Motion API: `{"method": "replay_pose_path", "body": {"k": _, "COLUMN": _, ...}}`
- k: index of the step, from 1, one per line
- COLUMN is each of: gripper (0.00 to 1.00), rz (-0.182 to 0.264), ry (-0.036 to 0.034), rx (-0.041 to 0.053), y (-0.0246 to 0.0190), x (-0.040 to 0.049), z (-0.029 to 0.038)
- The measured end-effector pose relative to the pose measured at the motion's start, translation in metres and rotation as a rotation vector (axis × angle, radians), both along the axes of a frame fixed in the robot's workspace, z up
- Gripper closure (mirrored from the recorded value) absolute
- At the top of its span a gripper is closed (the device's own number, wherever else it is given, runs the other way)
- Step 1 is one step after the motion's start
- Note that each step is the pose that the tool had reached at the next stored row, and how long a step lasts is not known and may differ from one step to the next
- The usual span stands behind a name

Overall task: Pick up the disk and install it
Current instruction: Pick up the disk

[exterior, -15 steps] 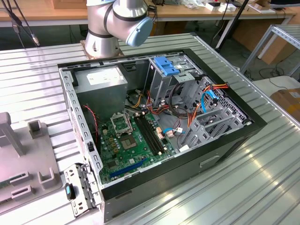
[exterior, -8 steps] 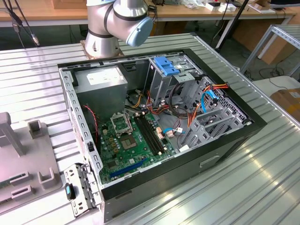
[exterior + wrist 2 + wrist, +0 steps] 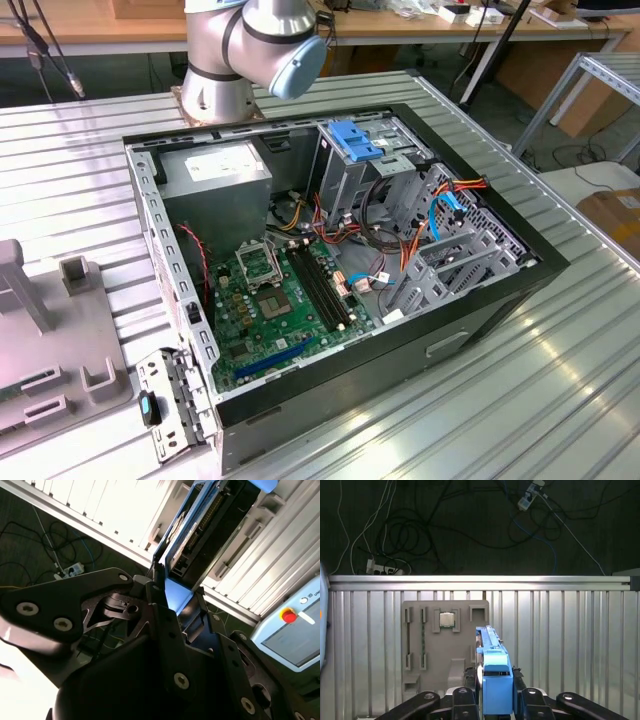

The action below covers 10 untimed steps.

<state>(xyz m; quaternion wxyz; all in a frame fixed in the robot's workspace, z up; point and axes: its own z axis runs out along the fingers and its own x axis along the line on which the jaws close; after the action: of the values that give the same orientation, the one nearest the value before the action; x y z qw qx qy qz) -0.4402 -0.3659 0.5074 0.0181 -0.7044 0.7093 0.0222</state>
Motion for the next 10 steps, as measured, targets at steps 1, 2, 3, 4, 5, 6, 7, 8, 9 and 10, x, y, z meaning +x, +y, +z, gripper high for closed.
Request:
{"method": "replay_pose_path", "body": {"k": 1, "gripper": 0.63, "rz": 0.0, "ry": 0.0001, "rx": 0.0, "y": 0.0001, "x": 0.0016, "z": 0.0}}
{"method": "replay_pose_path", "body": {"k": 2, "gripper": 0.63, "rz": 0.0, "ry": 0.0001, "rx": 0.0, "y": 0.0002, "x": 0.0025, "z": 0.0}}
{"method": "replay_pose_path", "body": {"k": 3, "gripper": 0.63, "rz": 0.0, "ry": 0.0, "rx": 0.0, "y": 0.0003, "x": 0.0037, "z": 0.0}}
{"method": "replay_pose_path", "body": {"k": 4, "gripper": 0.63, "rz": 0.0, "ry": 0.0001, "rx": 0.0, "y": 0.0004, "x": 0.0047, "z": 0.0}}
{"method": "replay_pose_path", "body": {"k": 5, "gripper": 0.63, "rz": 0.0, "ry": 0.0001, "rx": 0.0, "y": 0.0006, "x": 0.0071, "z": 0.0}}
{"method": "replay_pose_path", "body": {"k": 6, "gripper": 0.63, "rz": 0.0, "ry": 0.0001, "rx": -0.0001, "y": 0.0008, "x": 0.0088, "z": 0.0001}}
{"method": "replay_pose_path", "body": {"k": 7, "gripper": 0.63, "rz": 0.0, "ry": 0.0001, "rx": 0.0, "y": 0.0009, "x": 0.01, "z": 0.0}}
{"method": "replay_pose_path", "body": {"k": 8, "gripper": 0.63, "rz": 0.0, "ry": 0.0001, "rx": -0.0001, "y": 0.0011, "x": 0.0112, "z": 0.0001}}
{"method": "replay_pose_path", "body": {"k": 9, "gripper": 0.63, "rz": 0.0, "ry": 0.0001, "rx": -0.0001, "y": 0.0012, "x": 0.0119, "z": 0.0001}}
{"method": "replay_pose_path", "body": {"k": 10, "gripper": 0.63, "rz": 0.0, "ry": 0.0001, "rx": 0.0, "y": 0.0014, "x": 0.0132, "z": 0.0}}
